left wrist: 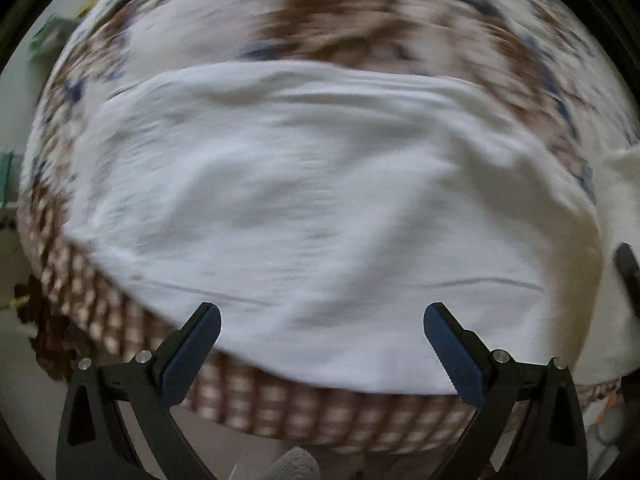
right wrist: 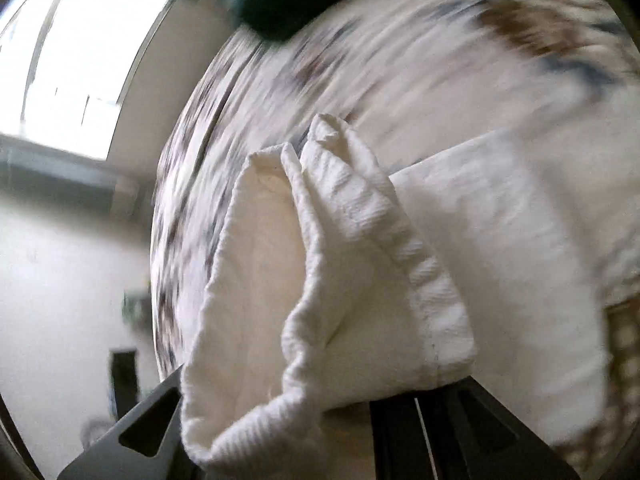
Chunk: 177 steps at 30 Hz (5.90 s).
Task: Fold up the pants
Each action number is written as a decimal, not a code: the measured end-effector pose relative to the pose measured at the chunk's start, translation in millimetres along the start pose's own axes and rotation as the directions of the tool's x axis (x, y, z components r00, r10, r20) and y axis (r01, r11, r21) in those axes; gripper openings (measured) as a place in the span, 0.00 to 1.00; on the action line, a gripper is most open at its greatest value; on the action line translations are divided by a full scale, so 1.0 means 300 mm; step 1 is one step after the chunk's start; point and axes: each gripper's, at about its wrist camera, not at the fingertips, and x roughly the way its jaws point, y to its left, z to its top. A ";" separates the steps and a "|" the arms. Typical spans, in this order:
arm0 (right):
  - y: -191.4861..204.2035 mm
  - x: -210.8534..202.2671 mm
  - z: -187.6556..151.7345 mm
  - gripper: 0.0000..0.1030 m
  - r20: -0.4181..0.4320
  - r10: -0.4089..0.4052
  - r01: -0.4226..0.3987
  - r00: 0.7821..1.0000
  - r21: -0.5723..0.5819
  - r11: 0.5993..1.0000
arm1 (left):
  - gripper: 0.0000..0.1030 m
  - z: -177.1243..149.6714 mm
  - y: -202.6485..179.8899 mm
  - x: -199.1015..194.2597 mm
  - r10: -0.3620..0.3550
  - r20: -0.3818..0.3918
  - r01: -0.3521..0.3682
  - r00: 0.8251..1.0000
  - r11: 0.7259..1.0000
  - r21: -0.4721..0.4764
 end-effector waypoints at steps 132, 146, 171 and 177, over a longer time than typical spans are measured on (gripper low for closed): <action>0.226 0.463 -0.043 0.54 -0.441 -0.379 0.318 0.813 -0.209 0.925 | 0.34 -0.094 0.854 0.134 -0.229 0.526 0.531 0.819 0.649 -0.545; 0.326 0.484 -0.049 0.91 -0.292 -0.594 0.472 0.750 -0.392 0.790 | 0.17 -0.020 0.763 0.005 -0.176 0.494 0.395 0.852 0.835 -0.384; -0.068 -0.017 0.154 0.91 -0.176 -0.714 0.666 0.677 -0.265 0.697 | 0.15 -0.194 -0.083 -0.473 -0.255 0.521 0.200 0.815 0.967 0.160; -0.224 -0.136 0.201 0.91 -0.171 -0.705 0.682 0.688 -0.181 0.709 | 0.15 -0.253 -0.280 -0.434 -0.290 0.464 0.194 0.837 0.950 0.243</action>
